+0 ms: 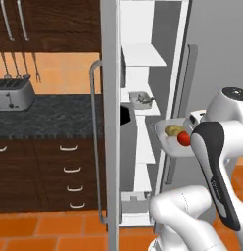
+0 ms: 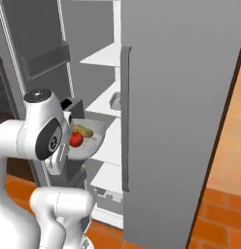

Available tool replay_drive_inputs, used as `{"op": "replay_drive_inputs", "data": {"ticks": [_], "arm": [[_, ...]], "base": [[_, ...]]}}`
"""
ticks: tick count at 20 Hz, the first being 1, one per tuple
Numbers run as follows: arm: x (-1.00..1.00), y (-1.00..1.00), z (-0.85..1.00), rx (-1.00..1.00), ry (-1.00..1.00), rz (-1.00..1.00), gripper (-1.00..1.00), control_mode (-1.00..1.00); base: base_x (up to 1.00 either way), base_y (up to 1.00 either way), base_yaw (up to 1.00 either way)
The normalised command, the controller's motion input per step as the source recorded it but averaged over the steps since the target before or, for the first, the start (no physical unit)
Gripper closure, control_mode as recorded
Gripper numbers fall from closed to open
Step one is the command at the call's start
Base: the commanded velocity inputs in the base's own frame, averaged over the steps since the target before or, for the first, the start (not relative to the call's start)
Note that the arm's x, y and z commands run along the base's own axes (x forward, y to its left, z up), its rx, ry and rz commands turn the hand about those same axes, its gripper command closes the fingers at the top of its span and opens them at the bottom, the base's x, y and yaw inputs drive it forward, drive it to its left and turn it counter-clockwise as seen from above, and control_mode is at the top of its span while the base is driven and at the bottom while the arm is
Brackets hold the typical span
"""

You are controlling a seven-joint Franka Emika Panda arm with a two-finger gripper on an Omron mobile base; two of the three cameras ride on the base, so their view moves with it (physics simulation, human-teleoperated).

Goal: Take the meat container that has the fish and place it on the second highest rack of the freezer. Then take the vegetable container that has the tomato and potato and place it on the highest rack of the freezer.

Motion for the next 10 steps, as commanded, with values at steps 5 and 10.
{"op": "replay_drive_inputs", "data": {"ticks": [5,10], "arm": [[0.00,0.00,0.00,0.00,0.00,0.00,1.00,1.00],[0.00,0.00,0.00,0.00,0.00,0.00,1.00,1.00]], "base": [[0.39,-0.17,0.25],[0.51,-0.41,0.03]]}}
